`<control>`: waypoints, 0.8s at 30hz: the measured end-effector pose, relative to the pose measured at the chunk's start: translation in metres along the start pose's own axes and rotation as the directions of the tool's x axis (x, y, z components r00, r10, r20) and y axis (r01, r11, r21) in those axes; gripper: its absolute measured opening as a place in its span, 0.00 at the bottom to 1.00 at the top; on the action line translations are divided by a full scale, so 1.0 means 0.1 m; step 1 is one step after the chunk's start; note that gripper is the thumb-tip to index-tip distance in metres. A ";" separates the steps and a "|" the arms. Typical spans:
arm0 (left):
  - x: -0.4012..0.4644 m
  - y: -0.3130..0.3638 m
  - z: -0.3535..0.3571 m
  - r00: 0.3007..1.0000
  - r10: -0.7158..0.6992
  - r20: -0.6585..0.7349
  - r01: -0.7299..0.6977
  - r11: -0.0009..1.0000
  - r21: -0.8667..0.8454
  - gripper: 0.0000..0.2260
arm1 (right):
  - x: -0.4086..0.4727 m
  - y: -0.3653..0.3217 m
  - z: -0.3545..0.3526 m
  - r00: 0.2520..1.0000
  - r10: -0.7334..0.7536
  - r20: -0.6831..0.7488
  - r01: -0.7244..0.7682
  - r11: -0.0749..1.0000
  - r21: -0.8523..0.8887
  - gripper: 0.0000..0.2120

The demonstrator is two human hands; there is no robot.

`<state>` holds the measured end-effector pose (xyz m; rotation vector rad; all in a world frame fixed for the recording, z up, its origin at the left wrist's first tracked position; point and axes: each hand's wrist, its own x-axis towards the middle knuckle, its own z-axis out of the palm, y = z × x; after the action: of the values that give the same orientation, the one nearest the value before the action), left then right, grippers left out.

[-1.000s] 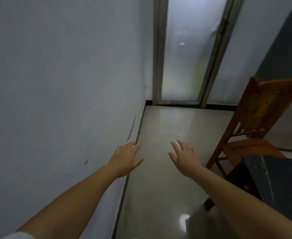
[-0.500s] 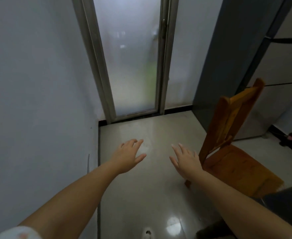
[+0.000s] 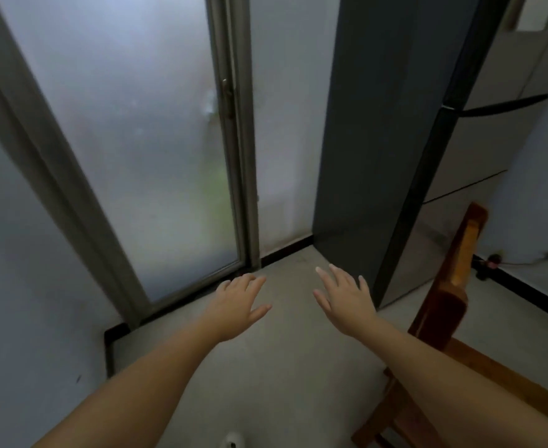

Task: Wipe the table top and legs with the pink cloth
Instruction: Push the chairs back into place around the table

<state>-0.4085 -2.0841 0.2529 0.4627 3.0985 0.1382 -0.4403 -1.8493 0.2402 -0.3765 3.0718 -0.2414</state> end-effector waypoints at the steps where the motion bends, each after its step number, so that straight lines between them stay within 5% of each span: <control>1: 0.28 -0.11 -0.03 0.999 0.048 -0.005 -0.048 0.999 0.016 0.29 | 0.20 0.02 -0.04 0.999 0.039 -0.018 -0.039 0.999 -0.001 0.26; 6: 1.59 -0.45 -0.25 0.960 0.281 0.009 -0.282 0.959 0.038 0.40 | 0.90 0.25 -0.34 0.954 0.290 -0.075 -0.290 0.957 0.019 0.25; 11: 2.65 -0.18 -0.27 0.867 0.497 0.035 -0.497 0.868 -0.017 0.33 | 1.15 0.75 -0.61 0.833 0.534 -0.145 -0.535 0.844 0.036 0.25; 15: 3.31 0.41 -0.20 0.707 0.706 0.039 -0.706 0.708 -0.021 0.37 | 1.24 1.20 -0.82 0.691 0.655 -0.307 -0.676 0.736 0.048 0.25; 17: 3.61 0.74 -0.16 0.603 0.796 0.040 -0.796 0.605 -0.034 0.30 | 1.24 1.44 -0.84 0.602 0.724 -0.338 -0.751 0.656 0.068 0.25; 24: 4.22 1.78 -0.19 0.281 0.959 0.042 -0.945 0.284 -0.161 0.28 | 0.98 1.85 -0.72 0.280 0.945 -0.169 -0.917 0.315 0.244 0.29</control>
<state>-0.7607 -1.7929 0.2901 2.1628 2.1304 0.2394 -0.5828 -1.6851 0.2805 1.6232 2.8356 -0.3862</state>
